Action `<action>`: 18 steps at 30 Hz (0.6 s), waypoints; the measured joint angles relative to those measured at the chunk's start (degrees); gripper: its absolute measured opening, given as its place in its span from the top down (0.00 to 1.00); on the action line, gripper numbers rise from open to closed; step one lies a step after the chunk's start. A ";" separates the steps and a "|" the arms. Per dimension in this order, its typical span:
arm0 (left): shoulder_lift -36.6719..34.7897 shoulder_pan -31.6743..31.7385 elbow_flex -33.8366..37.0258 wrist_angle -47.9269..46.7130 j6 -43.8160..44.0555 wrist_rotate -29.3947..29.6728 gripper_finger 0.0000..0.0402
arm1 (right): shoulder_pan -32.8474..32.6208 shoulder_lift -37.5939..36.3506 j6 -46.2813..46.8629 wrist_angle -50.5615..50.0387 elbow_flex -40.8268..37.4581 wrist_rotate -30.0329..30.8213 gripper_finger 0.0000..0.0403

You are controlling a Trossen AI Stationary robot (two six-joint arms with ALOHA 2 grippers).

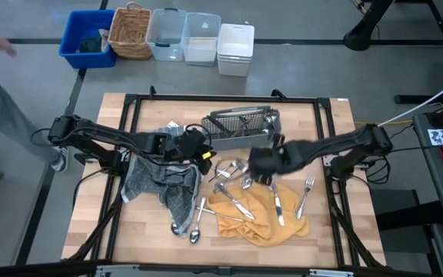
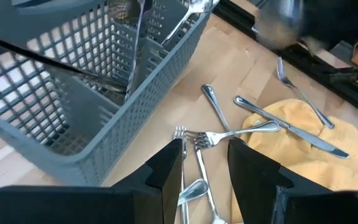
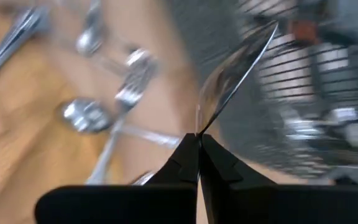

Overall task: Sort silverware
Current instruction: Put the silver spoon into the gray utensil holder

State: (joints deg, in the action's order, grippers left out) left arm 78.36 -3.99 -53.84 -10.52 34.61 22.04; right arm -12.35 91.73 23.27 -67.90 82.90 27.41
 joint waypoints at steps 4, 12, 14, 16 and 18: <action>-1.69 0.04 0.02 -1.05 -0.02 0.47 0.71 | 4.32 -5.62 -2.57 0.90 0.74 5.55 0.99; -3.06 1.48 -0.01 -0.68 0.12 1.73 0.71 | 11.01 -16.88 -7.54 15.14 -1.39 18.13 0.99; -3.03 2.01 -0.01 -0.98 0.69 1.77 0.71 | 12.83 -18.63 -10.44 22.96 -3.84 19.29 0.99; -3.03 2.43 -0.01 -0.98 1.53 1.84 0.71 | 14.93 -19.86 -13.18 31.25 -7.23 18.95 0.99; -3.03 2.71 -0.01 -1.05 1.86 1.88 0.71 | 16.90 -20.44 -16.27 39.32 -10.99 16.95 0.99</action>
State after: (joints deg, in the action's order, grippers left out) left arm 75.33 -1.28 -53.84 -11.57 36.47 23.92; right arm 4.54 71.30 7.00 -28.58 71.91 44.36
